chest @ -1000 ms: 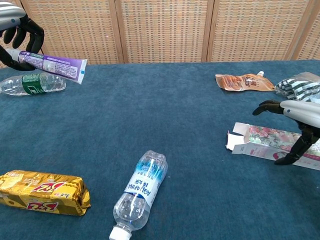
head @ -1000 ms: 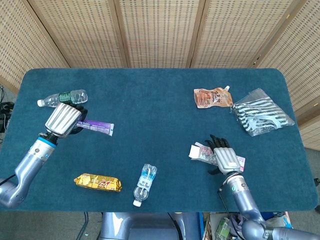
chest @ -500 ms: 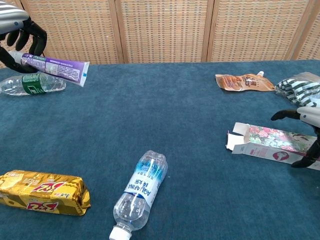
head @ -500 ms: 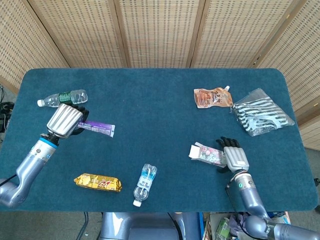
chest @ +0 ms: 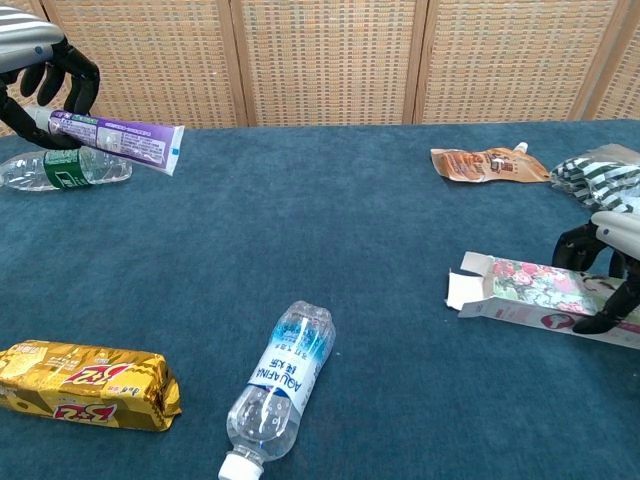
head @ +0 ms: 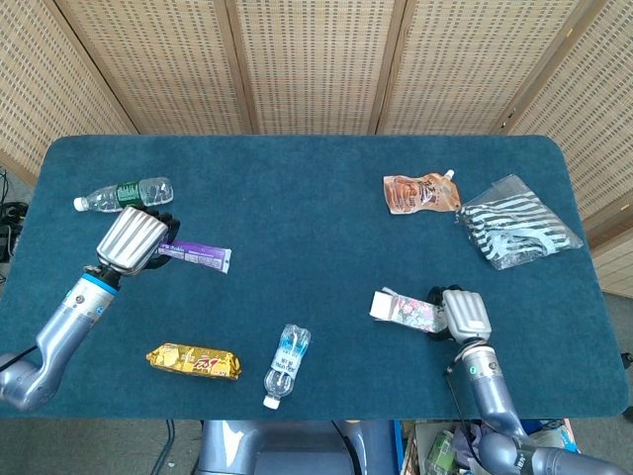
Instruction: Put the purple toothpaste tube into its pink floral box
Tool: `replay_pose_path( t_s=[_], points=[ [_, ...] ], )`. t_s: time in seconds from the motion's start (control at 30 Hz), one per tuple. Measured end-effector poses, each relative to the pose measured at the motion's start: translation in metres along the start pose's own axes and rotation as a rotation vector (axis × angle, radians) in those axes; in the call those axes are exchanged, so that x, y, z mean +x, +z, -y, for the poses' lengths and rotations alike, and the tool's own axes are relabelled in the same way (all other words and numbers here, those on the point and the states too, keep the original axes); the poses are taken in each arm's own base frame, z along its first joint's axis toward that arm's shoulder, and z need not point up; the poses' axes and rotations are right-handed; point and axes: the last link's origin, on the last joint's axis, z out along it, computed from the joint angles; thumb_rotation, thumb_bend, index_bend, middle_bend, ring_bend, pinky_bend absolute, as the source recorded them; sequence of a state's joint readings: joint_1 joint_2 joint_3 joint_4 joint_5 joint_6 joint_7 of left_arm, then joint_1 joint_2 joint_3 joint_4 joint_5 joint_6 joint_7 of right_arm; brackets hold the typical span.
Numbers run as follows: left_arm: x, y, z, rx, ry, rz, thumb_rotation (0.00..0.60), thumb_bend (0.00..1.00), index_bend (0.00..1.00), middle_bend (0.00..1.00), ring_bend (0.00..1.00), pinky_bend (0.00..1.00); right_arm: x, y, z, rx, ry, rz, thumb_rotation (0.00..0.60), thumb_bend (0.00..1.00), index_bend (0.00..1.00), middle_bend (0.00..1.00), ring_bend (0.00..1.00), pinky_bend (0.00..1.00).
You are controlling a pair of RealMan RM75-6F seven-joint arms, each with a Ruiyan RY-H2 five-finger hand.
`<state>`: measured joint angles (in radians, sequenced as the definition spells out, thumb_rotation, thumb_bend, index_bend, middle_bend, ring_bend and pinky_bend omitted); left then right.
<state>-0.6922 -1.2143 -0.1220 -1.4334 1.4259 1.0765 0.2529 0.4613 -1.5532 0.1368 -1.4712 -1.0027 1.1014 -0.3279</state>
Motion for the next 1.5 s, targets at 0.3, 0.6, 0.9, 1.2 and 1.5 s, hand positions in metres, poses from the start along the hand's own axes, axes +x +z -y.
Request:
replay_pose_path(
  t_s=[0.3, 0.6, 0.9, 1.2, 1.5],
  points=[
    [0.006, 0.001, -0.002, -0.01, -0.024, -0.011, 0.6, 0.27, 0.83, 0.69, 0.59, 0.57, 0.008, -0.002, 0.012, 0.029, 0.041, -0.028, 0.6, 0.01, 0.61, 0.56, 0.39, 0.46],
    [0.029, 0.007, -0.025, -0.084, -0.077, -0.031, 0.6, 0.27, 0.83, 0.69, 0.59, 0.57, 0.032, -0.011, 0.036, 0.101, 0.137, -0.054, 0.6, 0.01, 0.61, 0.56, 0.39, 0.46],
    [0.064, 0.015, -0.056, -0.193, -0.061, -0.01, 0.6, 0.27, 0.83, 0.69, 0.59, 0.57, 0.049, -0.028, 0.061, 0.192, 0.191, -0.071, 0.6, 0.01, 0.62, 0.57, 0.39, 0.46],
    [0.09, 0.026, -0.078, -0.242, 0.034, -0.003, 0.6, 0.27, 0.83, 0.69, 0.59, 0.57, 0.053, -0.038, 0.078, 0.253, 0.246, -0.065, 0.6, 0.01, 0.62, 0.57, 0.39, 0.46],
    [0.107, 0.035, -0.093, -0.227, 0.077, 0.048, 0.6, 0.27, 0.83, 0.69, 0.59, 0.57, 0.05, -0.041, 0.081, 0.26, 0.249, -0.05, 0.6, 0.01, 0.62, 0.57, 0.39, 0.46]
  ],
)
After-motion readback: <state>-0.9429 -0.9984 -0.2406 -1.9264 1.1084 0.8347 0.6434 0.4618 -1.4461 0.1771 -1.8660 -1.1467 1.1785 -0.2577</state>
